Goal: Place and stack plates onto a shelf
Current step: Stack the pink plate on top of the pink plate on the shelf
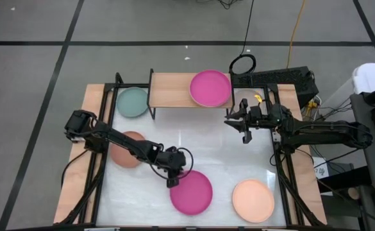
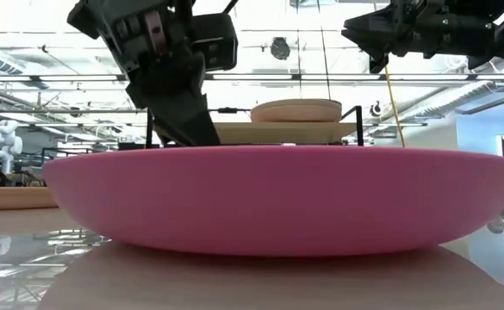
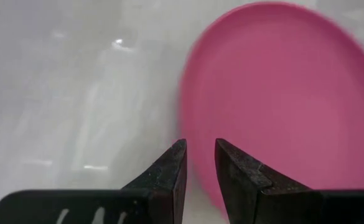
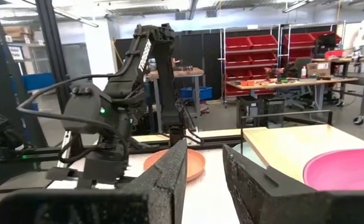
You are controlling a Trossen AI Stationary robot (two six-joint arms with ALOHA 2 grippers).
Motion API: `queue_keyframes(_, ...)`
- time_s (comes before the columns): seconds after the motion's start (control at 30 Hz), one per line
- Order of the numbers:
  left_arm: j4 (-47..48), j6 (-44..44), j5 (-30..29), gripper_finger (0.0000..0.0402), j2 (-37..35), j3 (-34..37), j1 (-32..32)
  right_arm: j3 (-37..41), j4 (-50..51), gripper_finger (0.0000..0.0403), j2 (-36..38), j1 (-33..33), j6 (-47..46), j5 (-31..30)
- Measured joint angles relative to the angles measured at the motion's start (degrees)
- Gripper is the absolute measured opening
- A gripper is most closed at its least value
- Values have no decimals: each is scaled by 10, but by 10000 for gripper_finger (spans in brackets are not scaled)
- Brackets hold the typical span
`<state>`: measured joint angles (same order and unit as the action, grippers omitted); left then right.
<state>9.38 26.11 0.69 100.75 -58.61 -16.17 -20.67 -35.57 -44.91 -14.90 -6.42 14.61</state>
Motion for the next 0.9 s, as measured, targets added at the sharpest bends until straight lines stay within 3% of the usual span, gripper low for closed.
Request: queue_keyframes(0.9,5,27,-2,88,40,0,-5,0,-2,88,0,0,0,0)
